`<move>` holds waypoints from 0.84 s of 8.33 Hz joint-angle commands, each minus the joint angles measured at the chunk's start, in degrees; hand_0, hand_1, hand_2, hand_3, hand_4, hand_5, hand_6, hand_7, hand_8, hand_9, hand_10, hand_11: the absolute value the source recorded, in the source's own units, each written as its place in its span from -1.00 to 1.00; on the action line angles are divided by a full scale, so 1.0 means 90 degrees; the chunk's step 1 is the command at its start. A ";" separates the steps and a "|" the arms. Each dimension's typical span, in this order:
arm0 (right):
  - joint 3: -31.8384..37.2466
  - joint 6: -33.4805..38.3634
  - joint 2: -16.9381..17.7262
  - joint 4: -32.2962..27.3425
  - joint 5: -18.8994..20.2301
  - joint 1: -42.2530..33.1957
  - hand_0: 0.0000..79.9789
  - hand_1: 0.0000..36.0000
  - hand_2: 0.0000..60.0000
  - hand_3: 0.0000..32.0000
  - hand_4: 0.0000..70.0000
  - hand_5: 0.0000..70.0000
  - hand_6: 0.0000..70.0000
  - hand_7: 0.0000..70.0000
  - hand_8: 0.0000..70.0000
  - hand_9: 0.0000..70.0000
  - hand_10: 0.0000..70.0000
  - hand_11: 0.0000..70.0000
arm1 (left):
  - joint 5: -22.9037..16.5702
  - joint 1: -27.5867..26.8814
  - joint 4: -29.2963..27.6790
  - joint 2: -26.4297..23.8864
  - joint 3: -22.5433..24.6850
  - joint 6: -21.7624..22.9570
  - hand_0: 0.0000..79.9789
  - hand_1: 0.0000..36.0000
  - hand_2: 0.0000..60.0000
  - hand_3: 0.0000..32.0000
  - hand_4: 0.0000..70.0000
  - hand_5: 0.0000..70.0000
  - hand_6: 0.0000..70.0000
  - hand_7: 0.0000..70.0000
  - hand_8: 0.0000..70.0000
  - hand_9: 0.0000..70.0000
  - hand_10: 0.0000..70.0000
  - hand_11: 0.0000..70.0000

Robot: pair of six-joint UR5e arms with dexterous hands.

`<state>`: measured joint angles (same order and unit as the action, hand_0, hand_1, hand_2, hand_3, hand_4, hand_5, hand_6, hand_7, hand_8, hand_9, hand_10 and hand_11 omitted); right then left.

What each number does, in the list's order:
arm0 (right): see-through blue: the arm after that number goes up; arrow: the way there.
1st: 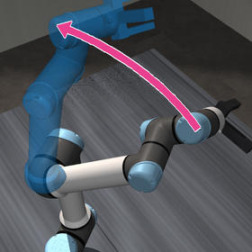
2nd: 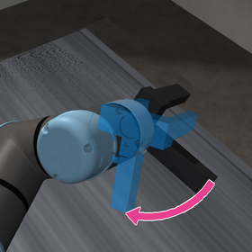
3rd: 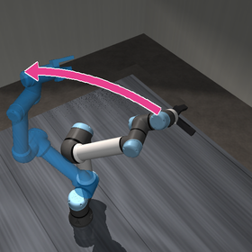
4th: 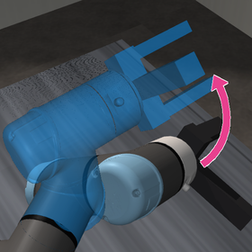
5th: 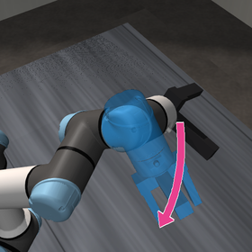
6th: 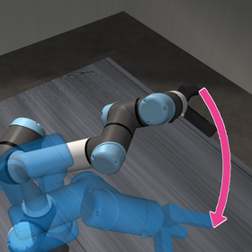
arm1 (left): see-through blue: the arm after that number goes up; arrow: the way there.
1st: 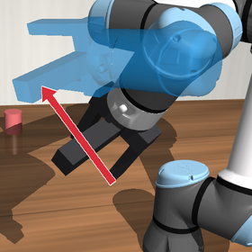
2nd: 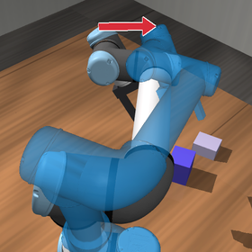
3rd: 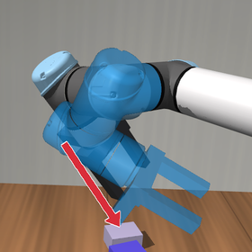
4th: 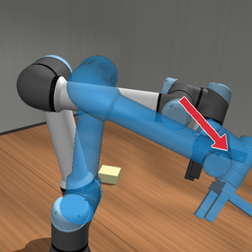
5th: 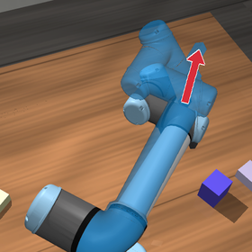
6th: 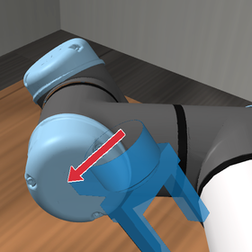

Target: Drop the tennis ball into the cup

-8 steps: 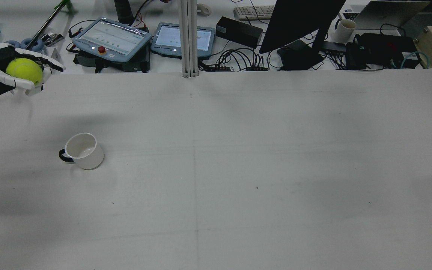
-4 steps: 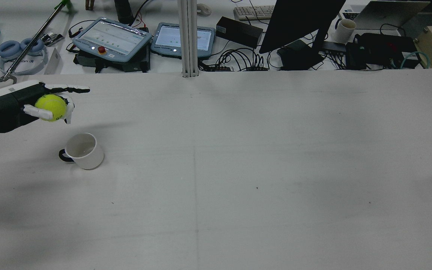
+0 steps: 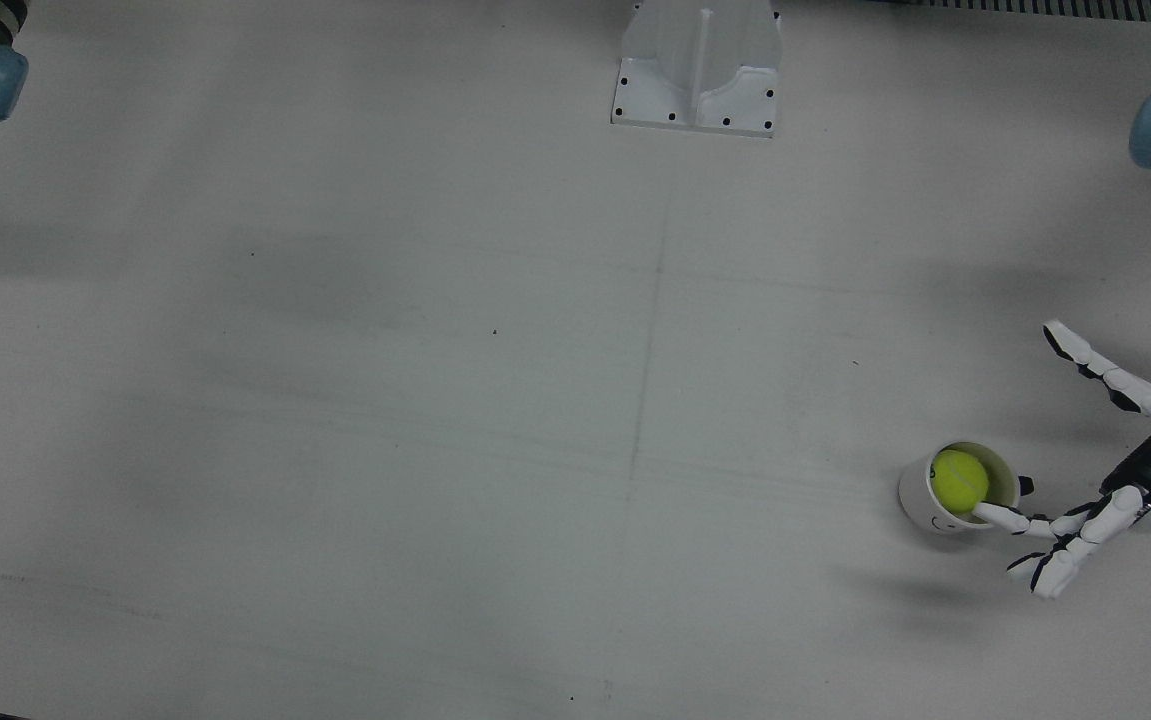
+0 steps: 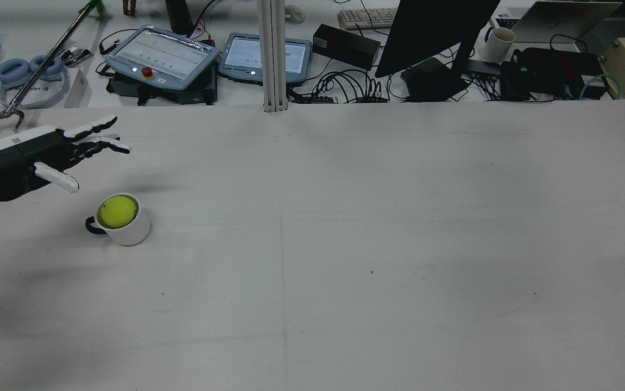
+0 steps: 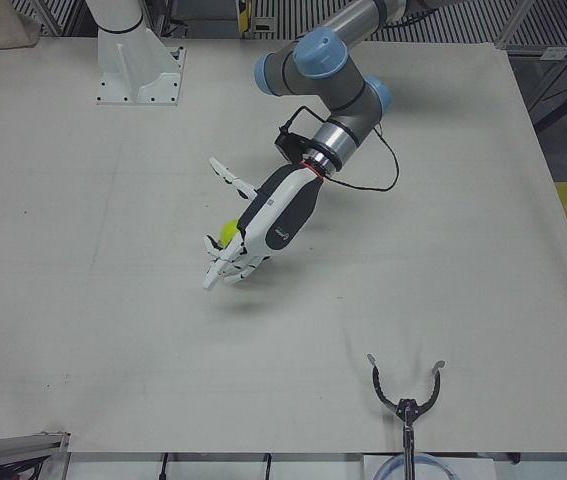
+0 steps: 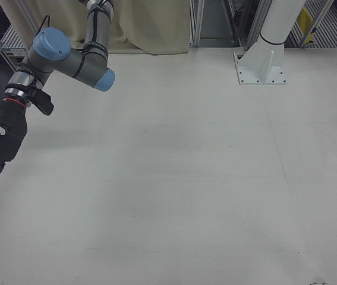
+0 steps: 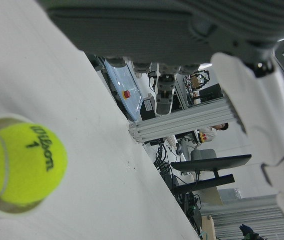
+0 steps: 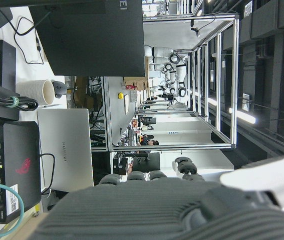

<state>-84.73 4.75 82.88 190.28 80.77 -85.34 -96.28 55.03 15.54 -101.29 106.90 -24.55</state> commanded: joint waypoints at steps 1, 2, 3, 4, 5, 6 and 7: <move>-0.0010 0.0000 0.0000 0.0000 0.0000 0.0000 -1.00 -1.00 -1.00 -1.00 -1.00 -1.00 -1.00 -1.00 -1.00 -1.00 -1.00 -1.00 | 0.0004 -0.0050 -0.0066 0.0005 -0.0003 0.0080 0.06 -0.41 -1.00 -1.00 -0.95 -1.00 -1.00 -0.70 -1.00 -0.98 -1.00 -1.00; 0.0000 0.0000 0.0000 0.0000 0.0000 0.0000 -1.00 -1.00 -1.00 -1.00 -1.00 -1.00 -1.00 -1.00 -1.00 -1.00 -1.00 -1.00 | -0.0015 -0.0021 -0.0066 -0.0005 0.0085 0.0187 0.06 -0.35 -0.96 -1.00 -0.97 -1.00 -1.00 -0.72 -1.00 -0.99 -1.00 -1.00; 0.0000 0.0000 0.0000 0.0000 0.0000 0.0000 -1.00 -1.00 -1.00 -1.00 -1.00 -1.00 -1.00 -1.00 -1.00 -1.00 -1.00 -1.00 | -0.0006 0.0289 -0.0008 -0.0034 0.0201 0.0556 0.09 -0.26 -0.85 -1.00 -1.00 -1.00 -0.99 -0.73 -1.00 -0.99 -1.00 -1.00; 0.0000 0.0000 0.0000 0.0000 0.0000 0.0000 -1.00 -1.00 -1.00 -1.00 -1.00 -1.00 -1.00 -1.00 -1.00 -1.00 -1.00 -1.00 | -0.0005 0.0940 0.0254 -0.0305 0.0251 0.0618 0.16 -0.10 -0.84 -1.00 -1.00 -1.00 -1.00 -0.70 -1.00 -0.98 -1.00 -1.00; 0.0000 0.0000 0.0000 0.0000 0.0000 0.0000 -1.00 -1.00 -1.00 -1.00 -1.00 -1.00 -1.00 -1.00 -1.00 -1.00 -1.00 -1.00 | -0.0015 0.1555 0.0556 -0.0637 0.0203 0.0550 0.26 0.14 -1.00 -1.00 -1.00 -0.99 -1.00 -0.77 -1.00 -0.99 -1.00 -1.00; -0.0010 0.0000 0.0000 0.0000 0.0000 0.0000 -1.00 -1.00 -1.00 -1.00 -1.00 -1.00 -1.00 -1.00 -1.00 -1.00 -1.00 -1.00 | 0.0014 0.1938 0.0781 -0.0659 0.0183 0.0550 0.26 0.16 -1.00 -1.00 -1.00 -0.98 -1.00 -0.81 -1.00 -1.00 -1.00 -1.00; -0.0010 0.0000 0.0000 0.0000 0.0000 0.0000 -1.00 -1.00 -1.00 -1.00 -1.00 -1.00 -1.00 -1.00 -1.00 -1.00 -1.00 -1.00 | 0.0014 0.2310 0.1054 -0.0737 0.0193 0.0530 0.28 0.23 -0.98 -1.00 -1.00 -0.97 -1.00 -0.87 -1.00 -1.00 -1.00 -1.00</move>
<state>-84.75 4.75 82.88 190.28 80.77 -85.34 -96.30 67.57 20.05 -105.81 108.67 -19.65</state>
